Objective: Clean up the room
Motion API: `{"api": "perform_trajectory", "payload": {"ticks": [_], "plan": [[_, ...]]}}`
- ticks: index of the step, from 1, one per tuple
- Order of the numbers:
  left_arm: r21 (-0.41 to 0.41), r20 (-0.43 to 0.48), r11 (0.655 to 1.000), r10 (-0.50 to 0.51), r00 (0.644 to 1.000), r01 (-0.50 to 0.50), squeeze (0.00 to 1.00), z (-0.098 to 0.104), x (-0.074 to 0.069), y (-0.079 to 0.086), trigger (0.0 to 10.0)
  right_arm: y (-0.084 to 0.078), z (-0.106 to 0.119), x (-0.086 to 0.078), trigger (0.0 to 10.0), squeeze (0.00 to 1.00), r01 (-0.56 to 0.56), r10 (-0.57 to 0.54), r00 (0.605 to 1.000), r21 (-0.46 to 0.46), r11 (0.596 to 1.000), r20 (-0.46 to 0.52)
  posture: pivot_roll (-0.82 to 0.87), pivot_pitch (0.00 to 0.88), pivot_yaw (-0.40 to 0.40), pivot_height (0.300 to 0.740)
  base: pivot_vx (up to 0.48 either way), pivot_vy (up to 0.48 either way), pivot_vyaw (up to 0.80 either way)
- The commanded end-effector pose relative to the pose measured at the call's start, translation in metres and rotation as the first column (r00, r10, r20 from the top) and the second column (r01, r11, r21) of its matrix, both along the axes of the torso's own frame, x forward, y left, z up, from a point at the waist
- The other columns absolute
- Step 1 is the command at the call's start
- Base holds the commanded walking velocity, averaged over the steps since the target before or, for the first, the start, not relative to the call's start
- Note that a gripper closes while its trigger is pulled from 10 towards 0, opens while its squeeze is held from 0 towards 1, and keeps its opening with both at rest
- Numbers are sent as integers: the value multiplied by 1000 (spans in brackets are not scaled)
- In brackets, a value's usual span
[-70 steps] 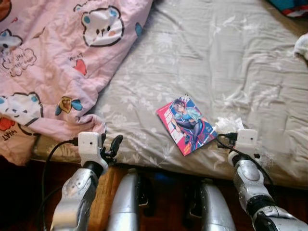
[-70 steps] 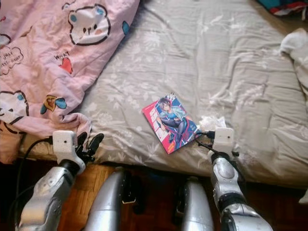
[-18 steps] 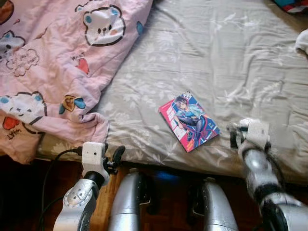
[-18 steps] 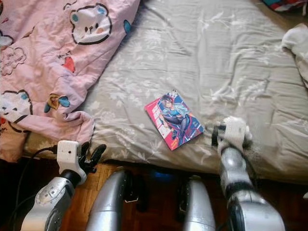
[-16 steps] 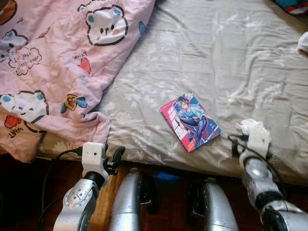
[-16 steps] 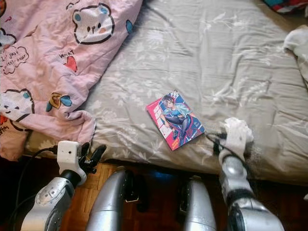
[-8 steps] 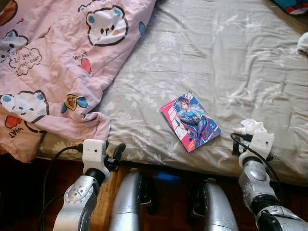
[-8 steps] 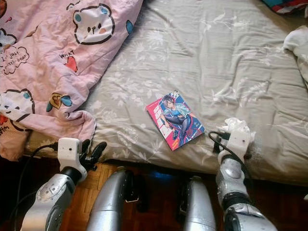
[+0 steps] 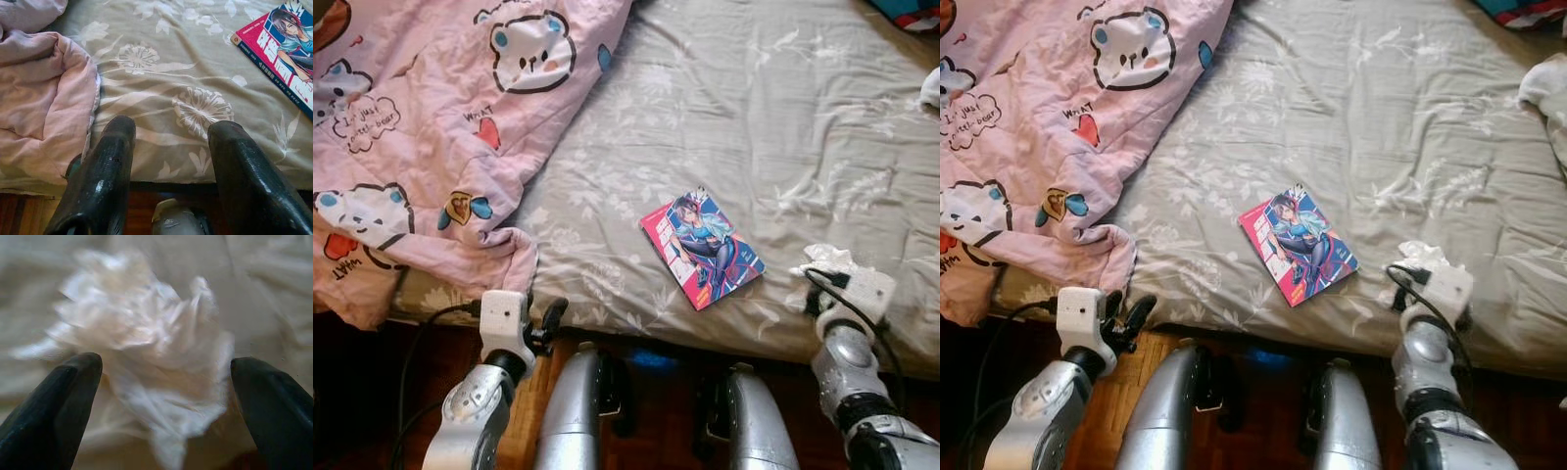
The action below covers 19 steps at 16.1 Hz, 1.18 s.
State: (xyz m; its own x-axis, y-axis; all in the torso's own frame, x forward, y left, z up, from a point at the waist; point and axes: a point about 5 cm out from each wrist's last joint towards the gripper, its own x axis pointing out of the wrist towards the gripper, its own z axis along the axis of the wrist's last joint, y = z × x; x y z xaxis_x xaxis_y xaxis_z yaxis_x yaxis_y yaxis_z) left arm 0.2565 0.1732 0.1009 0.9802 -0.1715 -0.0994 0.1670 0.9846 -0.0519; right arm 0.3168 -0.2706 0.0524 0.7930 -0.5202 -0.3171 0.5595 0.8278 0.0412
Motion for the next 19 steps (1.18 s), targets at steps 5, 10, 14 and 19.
{"api": "perform_trajectory", "payload": {"ticks": [5, 10, 14, 19], "plan": [[12, -44, 1000, 20, 999, -19, 0, -7, -12, 8, 10000, -16, -17, -17, 10000, 0, 87, -81, 991, 48, 995, -102, 174, 539, 112, 646, 0, 0, 0], [34, -44, 999, 1, 999, 1, 0, -8, -15, 5, 10000, -14, -14, -14, 0, 0, 64, -58, 992, 46, 997, -110, 178, 548, 113, 646, 0, 0, 0], [57, -46, 998, -23, 999, 26, 0, -8, -18, 1, 10000, -9, -30, -25, 0, 0, 71, -56, 986, 94, 993, -155, 189, 558, 119, 646, 0, 0, 0], [55, -53, 998, -23, 998, 26, 0, -11, -18, 1, 10000, 3, -39, -30, 10000, 0, -43, 49, 988, 49, 998, -144, 179, 557, 117, 646, 0, 0, 0]]}}
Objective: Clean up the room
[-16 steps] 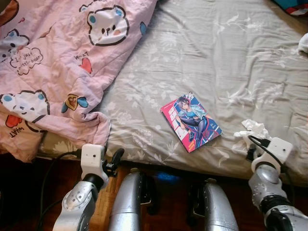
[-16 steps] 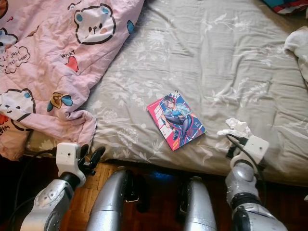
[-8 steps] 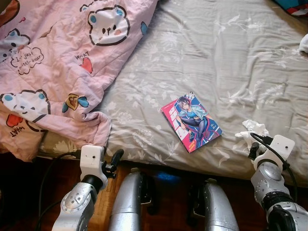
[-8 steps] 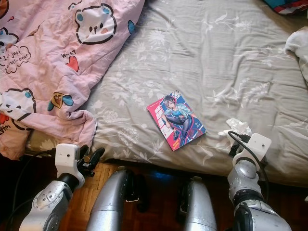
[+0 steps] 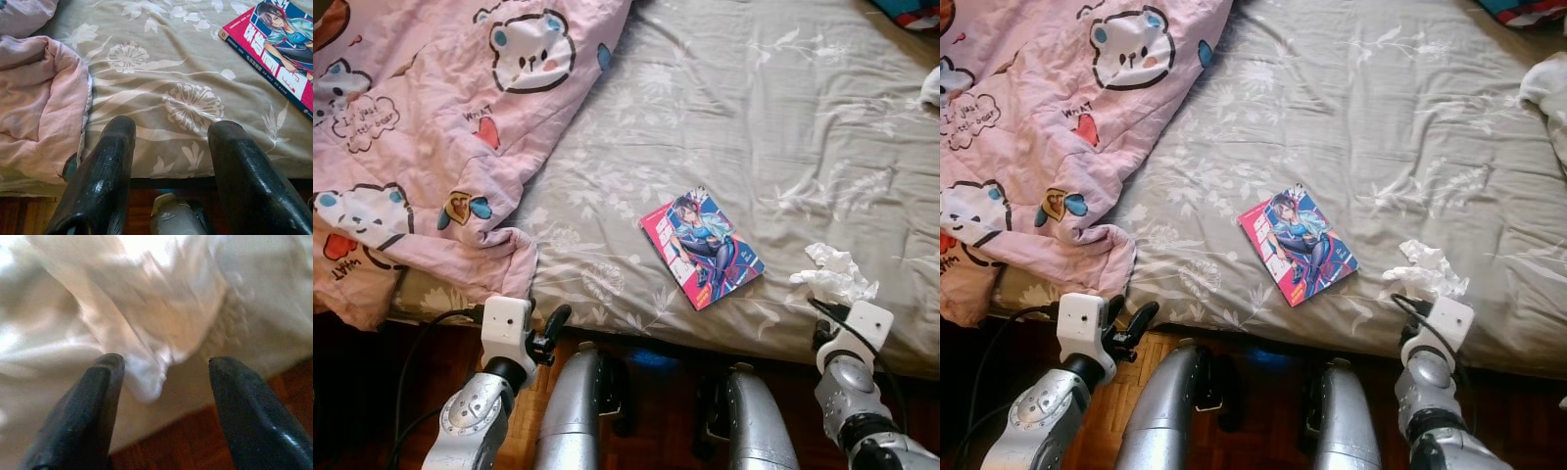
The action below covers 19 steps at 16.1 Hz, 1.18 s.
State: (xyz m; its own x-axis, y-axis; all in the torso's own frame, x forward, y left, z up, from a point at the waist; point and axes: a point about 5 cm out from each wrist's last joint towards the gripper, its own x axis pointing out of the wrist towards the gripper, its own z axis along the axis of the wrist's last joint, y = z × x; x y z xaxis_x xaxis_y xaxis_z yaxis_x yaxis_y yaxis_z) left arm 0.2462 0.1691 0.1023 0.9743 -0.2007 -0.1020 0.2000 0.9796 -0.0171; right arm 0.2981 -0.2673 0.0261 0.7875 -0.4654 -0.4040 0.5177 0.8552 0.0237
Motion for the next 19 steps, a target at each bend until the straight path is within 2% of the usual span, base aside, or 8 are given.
{"api": "perform_trajectory", "payload": {"ticks": [1, 2, 3, 4, 7, 9, 13, 19], "plan": [[19, -55, 1000, 12, 998, -11, 0, -13, -7, 5, 10000, 5, -9, -9, 10000, 0, -24, 24, 1000, -3, 1000, 6, 176, 550, 115, 646, 0, 0, 0], [17, -57, 1000, 23, 998, -22, 0, -16, -5, 7, 10000, 12, -6, -7, 10000, 0, -78, 80, 994, -30, 996, 75, 163, 532, 108, 646, 0, 0, 0], [12, -57, 999, 31, 998, -30, 0, -17, -5, 8, 10000, 16, -5, -7, 10000, 0, -103, 107, 989, -47, 994, 101, 158, 527, 106, 646, 0, 0, 0], [8, -59, 999, 39, 997, -39, 0, -20, -4, 12, 10000, 24, -3, -10, 10000, 0, -151, 162, 970, -74, 986, 180, 151, 516, 102, 646, 0, 0, 0], [-9, -55, 999, 51, 997, -51, 0, -22, -1, 14, 10000, 33, 3, -19, 10000, 0, -168, 194, 934, -110, 980, 300, 123, 484, 91, 646, 0, 0, 0], [-15, -32, 998, 64, 997, -64, 0, -23, 8, 13, 10000, 37, 7, -24, 10000, 0, -185, 229, 913, -158, 970, 337, 101, 466, 82, 646, 0, -126, 0], [-32, -11, 998, 52, 999, -53, 0, -22, 17, 8, 10000, 39, 13, -21, 10000, 0, -214, 269, 900, -193, 958, 342, 88, 451, 76, 646, 0, -300, 0], [-34, 2, 998, 50, 999, -50, 0, -24, 20, 9, 10000, 38, 19, -19, 10000, 0, -200, 260, 899, -197, 960, 353, 84, 446, 72, 646, 0, -296, 0]]}}
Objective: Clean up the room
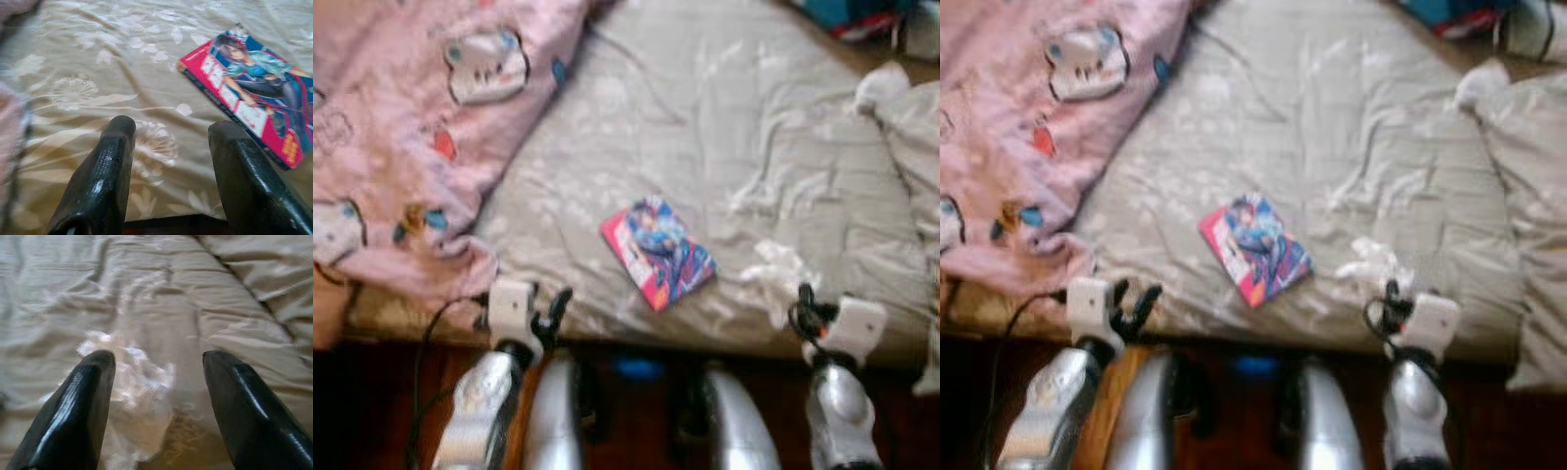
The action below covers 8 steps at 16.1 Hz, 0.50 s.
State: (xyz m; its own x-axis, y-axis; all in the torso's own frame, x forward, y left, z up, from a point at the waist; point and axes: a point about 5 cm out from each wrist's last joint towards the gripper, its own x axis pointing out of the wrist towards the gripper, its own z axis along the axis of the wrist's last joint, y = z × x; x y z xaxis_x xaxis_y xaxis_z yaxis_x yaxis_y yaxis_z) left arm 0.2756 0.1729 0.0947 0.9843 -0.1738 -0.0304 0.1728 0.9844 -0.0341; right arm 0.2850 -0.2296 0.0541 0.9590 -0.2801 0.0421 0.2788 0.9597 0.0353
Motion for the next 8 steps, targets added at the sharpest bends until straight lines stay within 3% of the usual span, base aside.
{"api": "perform_trajectory", "payload": {"ticks": [1, 8], "plan": [[-2, -65, 1000, 23, 998, -24, 0, -17, -10, 6, 10000, 0, -9, -7, 10000, 0, 6, -5, 999, 13, 1000, -41, 83, 451, 71, 646, 0, 0, 0], [2, -58, 1000, 16, 998, -16, 0, -18, -10, 7, 10000, 4, -8, -4, 10000, 0, 7, -5, 999, 23, 1000, -52, 83, 456, 65, 646, 0, 0, 0]]}}
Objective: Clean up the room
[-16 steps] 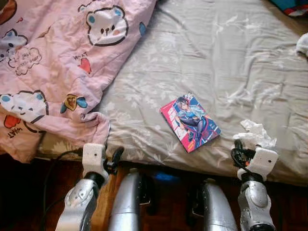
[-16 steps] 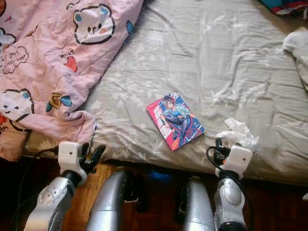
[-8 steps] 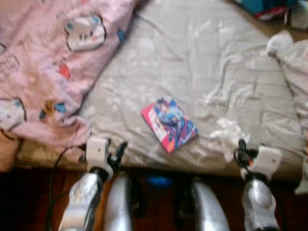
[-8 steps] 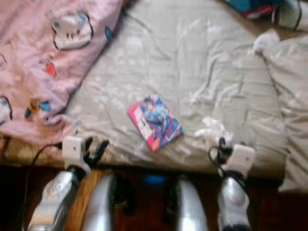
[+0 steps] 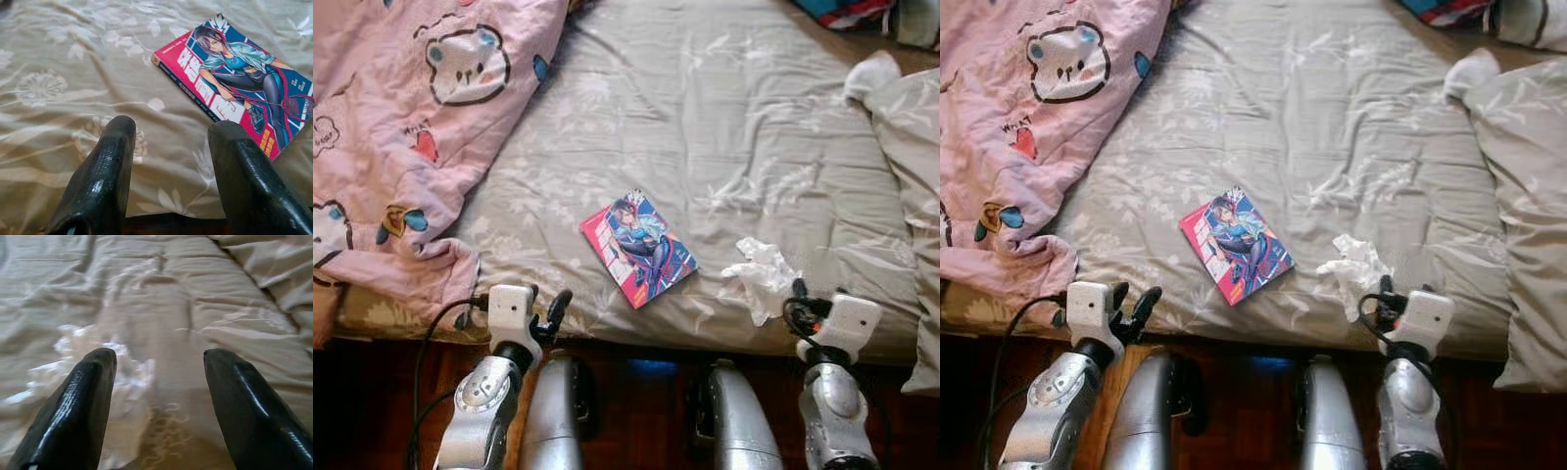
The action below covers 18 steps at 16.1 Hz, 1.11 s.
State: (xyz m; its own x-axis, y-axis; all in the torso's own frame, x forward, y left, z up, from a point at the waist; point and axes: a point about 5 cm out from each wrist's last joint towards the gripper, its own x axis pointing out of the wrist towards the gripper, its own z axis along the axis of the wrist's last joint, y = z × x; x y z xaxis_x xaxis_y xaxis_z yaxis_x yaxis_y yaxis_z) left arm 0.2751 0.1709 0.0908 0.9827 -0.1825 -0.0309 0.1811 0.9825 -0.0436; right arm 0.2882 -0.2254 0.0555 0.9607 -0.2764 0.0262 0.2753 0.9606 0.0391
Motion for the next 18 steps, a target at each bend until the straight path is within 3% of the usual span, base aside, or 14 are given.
{"api": "perform_trajectory", "payload": {"ticks": [1, 4, 18], "plan": [[12, -55, 1000, 26, 998, -25, 0, -14, -10, 9, 10000, 0, -9, -7, 10000, 0, 9, -9, 999, 14, 1000, -38, 83, 456, 65, 646, 0, -450, 0], [9, -56, 1000, 28, 998, -27, 0, -14, -9, 9, 10000, -2, -8, -5, 10000, 0, 12, -11, 999, 14, 1000, -42, 83, 456, 65, 646, 0, -363, 0], [-13, -73, 999, 40, 997, -41, 0, -16, -7, 9, 10000, 6, -14, -2, 10000, 0, -49, 50, 993, 10, 999, -105, 80, 465, 60, 646, 0, 0, 0]]}}
